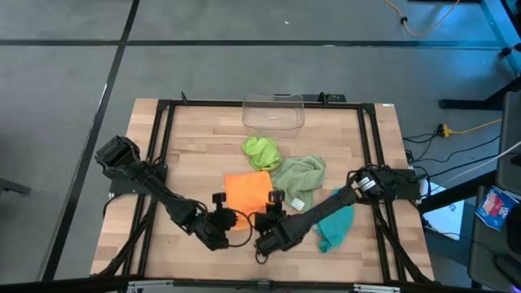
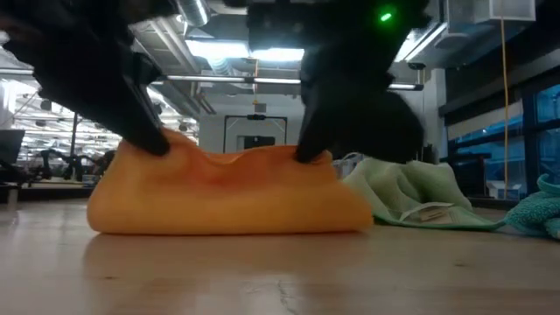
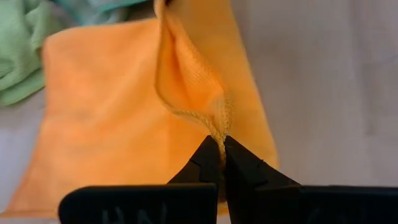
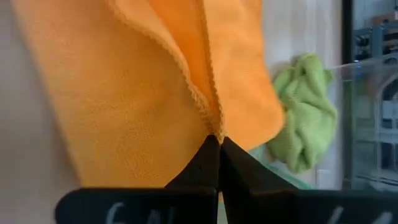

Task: Fold microfiber towels
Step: Fold the orange microfiber towel

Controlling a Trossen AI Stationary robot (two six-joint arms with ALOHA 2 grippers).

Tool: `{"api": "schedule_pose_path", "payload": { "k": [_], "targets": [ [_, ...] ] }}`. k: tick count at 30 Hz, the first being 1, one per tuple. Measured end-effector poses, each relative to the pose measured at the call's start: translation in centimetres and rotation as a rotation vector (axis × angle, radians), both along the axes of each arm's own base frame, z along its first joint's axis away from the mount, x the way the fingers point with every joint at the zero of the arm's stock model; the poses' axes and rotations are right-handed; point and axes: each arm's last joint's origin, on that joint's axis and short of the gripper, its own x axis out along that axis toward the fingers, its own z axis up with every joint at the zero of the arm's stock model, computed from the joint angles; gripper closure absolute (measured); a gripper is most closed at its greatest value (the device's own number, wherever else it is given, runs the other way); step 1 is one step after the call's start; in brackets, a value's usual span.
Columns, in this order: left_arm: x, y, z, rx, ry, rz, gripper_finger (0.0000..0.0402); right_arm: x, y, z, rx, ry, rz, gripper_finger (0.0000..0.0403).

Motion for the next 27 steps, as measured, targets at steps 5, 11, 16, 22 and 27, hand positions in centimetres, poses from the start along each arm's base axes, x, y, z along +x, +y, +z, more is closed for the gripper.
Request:
{"api": "schedule_pose_path", "payload": {
  "k": [5, 11, 16, 22, 27],
  "targets": [
    [0.1, 0.9, -0.2, 0.032, 0.042, 0.027, 0.0401, 0.8, -1.7, 0.0, -0.008, 0.009, -0.030, 0.0398],
    [0.2, 1.9, -0.4, 0.067, 0.079, 0.056, 0.0401, 1.4, -3.1, 0.0, -0.022, 0.034, -0.032, 0.0398],
    [0.4, 2.7, -0.4, 0.100, 0.089, 0.089, 0.0401, 1.7, -4.0, 0.0, -0.024, 0.038, -0.049, 0.0398],
    [0.3, 3.8, -0.7, 0.146, 0.150, 0.114, 0.0401, 2.2, -5.4, 0.2, -0.032, 0.055, -0.058, 0.0398],
    [0.2, 4.9, -0.8, 0.178, 0.195, 0.151, 0.0401, 2.8, -7.2, 0.1, -0.029, 0.069, -0.088, 0.0398]
  ]
}}
